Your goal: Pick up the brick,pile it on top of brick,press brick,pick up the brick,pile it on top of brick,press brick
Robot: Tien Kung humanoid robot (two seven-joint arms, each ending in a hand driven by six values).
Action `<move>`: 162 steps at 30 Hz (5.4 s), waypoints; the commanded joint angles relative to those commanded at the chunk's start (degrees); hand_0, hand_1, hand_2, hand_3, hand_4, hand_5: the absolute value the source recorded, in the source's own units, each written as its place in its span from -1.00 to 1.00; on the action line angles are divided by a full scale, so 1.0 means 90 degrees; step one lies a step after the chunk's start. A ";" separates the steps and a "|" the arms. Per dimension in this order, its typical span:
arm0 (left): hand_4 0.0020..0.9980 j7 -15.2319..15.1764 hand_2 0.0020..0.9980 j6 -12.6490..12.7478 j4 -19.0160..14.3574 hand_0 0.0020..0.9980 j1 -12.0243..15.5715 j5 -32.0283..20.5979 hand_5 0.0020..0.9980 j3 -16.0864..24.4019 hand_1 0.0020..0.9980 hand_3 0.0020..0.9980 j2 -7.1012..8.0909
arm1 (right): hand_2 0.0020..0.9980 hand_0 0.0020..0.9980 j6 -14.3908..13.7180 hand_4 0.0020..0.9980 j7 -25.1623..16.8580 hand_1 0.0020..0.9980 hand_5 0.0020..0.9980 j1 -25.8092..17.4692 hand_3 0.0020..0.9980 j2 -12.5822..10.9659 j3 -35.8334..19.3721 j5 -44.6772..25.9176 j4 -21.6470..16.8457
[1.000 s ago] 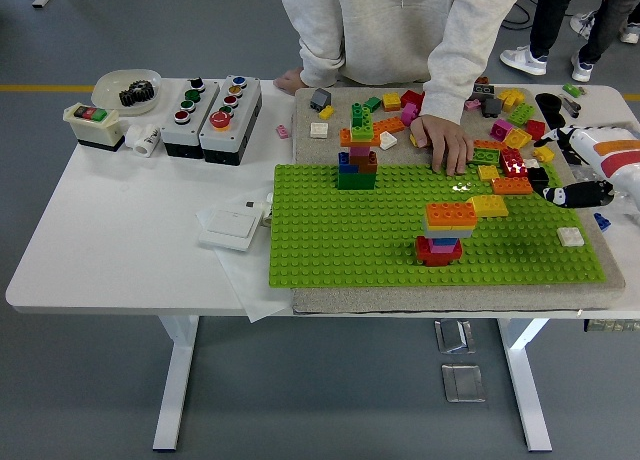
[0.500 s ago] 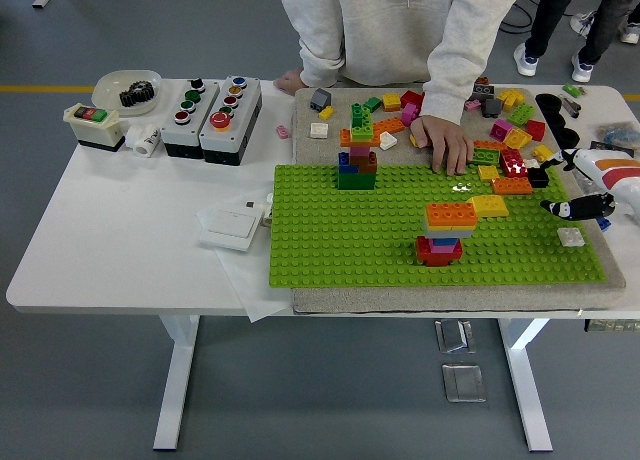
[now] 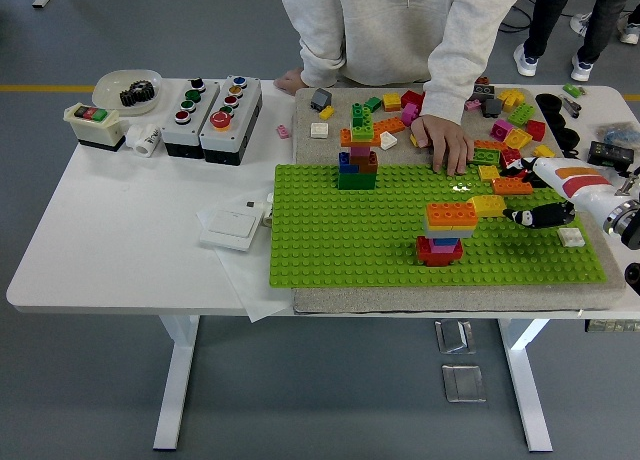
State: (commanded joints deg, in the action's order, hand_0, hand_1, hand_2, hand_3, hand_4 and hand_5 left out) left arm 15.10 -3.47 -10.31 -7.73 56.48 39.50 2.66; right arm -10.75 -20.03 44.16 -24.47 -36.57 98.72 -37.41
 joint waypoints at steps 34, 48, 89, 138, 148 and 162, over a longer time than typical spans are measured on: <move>0.17 -0.0040 0.28 0.0020 0.0000 0.56 -0.0067 -0.0163 0.20 -0.0161 0.45 0.12 -0.0013 | 0.45 0.38 -0.0205 0.59 -0.0213 0.30 -0.43 0.0133 0.42 0.0510 0.0117 -0.0491 0.0906; 0.17 -0.0058 0.28 0.0037 0.0000 0.57 -0.0065 -0.0211 0.21 -0.0182 0.45 0.12 -0.0029 | 0.46 0.38 -0.0194 0.56 -0.0177 0.30 -0.41 0.0066 0.40 0.0569 0.0167 -0.0542 0.0963; 0.17 -0.0104 0.28 0.0044 0.0000 0.57 -0.0105 -0.0573 0.21 -0.0596 0.46 0.12 -0.0012 | 0.19 0.17 -0.0984 0.32 0.0014 0.08 -0.43 -0.0025 0.10 0.0931 0.0421 -0.0027 0.1387; 0.17 -0.0027 0.28 0.0063 0.0000 0.57 -0.0019 0.0146 0.21 0.0172 0.46 0.12 -0.0026 | 0.05 0.04 -0.0101 0.08 0.0090 -0.05 -0.40 0.0124 -0.02 -0.1022 -0.0153 0.0343 -0.2120; 0.17 -0.0016 0.28 0.0069 0.0000 0.57 0.0008 0.0249 0.20 0.0294 0.46 0.12 -0.0015 | 0.06 0.03 0.1298 0.10 0.1166 -0.04 -0.40 0.0249 -0.03 -0.1427 -0.0146 0.0544 -0.3576; 0.17 0.0022 0.28 0.0049 0.0000 0.56 0.0056 0.0359 0.20 0.0356 0.46 0.12 -0.0003 | 0.06 -0.02 0.1901 0.15 0.2568 -0.04 -0.38 0.0060 -0.02 -0.1639 -0.0287 0.0655 -0.4977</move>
State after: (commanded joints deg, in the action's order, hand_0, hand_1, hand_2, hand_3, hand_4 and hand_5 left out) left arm 15.30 -3.02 -10.31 -7.23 59.71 42.71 2.63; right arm 6.36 3.09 44.70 -39.21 -39.15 104.62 -82.21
